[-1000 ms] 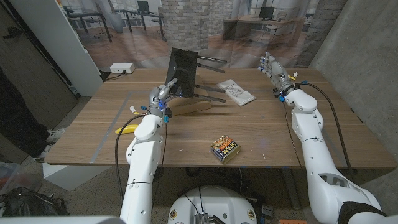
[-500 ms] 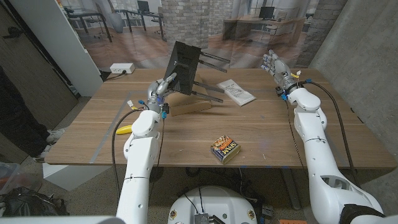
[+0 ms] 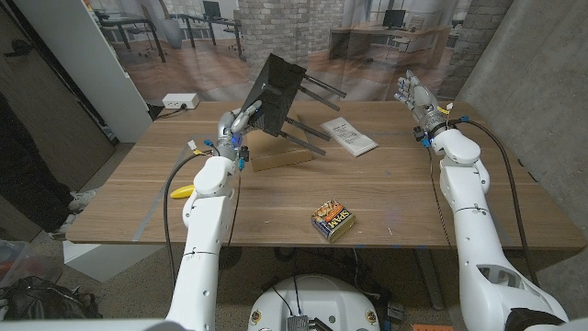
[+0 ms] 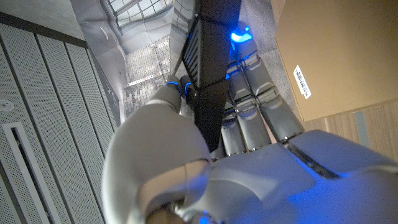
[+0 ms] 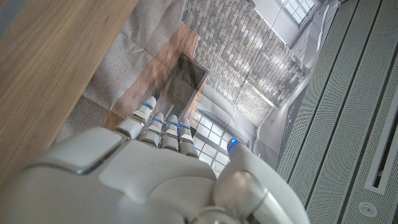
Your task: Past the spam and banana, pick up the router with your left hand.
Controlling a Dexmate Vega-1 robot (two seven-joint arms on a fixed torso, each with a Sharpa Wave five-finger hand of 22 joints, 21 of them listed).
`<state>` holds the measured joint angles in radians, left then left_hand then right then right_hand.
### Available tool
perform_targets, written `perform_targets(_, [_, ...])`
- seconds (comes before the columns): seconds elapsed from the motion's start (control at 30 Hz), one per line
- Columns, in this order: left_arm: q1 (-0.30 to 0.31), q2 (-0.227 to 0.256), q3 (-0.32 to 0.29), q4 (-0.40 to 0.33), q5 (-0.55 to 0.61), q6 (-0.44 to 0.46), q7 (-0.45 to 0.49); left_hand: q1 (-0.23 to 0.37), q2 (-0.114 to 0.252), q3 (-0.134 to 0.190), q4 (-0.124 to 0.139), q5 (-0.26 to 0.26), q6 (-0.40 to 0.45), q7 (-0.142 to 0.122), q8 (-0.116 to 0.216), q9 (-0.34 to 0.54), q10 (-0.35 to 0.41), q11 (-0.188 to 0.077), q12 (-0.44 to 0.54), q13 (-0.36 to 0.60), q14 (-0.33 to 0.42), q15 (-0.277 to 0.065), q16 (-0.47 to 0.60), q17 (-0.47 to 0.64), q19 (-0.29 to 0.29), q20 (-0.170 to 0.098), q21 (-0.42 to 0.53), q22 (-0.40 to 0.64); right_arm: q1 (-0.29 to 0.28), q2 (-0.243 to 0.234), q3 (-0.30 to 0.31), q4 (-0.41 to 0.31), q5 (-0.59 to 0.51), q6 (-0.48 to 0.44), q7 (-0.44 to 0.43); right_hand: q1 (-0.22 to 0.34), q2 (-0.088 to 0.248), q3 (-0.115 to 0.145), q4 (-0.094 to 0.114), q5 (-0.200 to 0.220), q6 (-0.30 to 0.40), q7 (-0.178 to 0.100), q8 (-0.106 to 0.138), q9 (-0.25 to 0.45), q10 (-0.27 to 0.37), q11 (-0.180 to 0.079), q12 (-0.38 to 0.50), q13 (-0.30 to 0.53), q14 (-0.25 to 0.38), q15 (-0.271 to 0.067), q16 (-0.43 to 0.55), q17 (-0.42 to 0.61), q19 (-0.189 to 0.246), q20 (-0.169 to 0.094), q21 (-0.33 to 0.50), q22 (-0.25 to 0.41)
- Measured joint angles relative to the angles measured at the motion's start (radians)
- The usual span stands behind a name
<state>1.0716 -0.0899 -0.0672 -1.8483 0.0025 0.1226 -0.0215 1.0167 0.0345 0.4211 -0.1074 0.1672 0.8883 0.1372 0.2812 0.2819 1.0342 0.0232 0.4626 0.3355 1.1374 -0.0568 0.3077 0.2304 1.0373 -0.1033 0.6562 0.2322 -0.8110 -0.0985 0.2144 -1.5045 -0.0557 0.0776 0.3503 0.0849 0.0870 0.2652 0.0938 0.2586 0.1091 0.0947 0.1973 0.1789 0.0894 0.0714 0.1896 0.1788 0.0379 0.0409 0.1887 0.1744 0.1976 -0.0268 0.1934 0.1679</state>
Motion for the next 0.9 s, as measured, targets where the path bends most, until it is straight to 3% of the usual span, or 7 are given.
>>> perform_targets(0.9, [-0.111,0.05,0.004,0.141,0.037,-0.127,-0.04,0.0,0.0,0.004,0.004,0.005,0.013,-0.002,-0.008,0.005,0.003,-0.004,0.0,0.035,0.006,-0.001,0.008,0.0,-0.006,-0.002,0.025,0.0,-0.027,0.024,0.0,-0.04,-0.043,-0.026,-0.09,0.0,0.0,0.0,0.0,0.0,0.004,0.004,0.0,0.0,0.007,0.0,0.0,0.0,0.0,0.0,0.0,0.0,0.005,0.005,0.0,0.0])
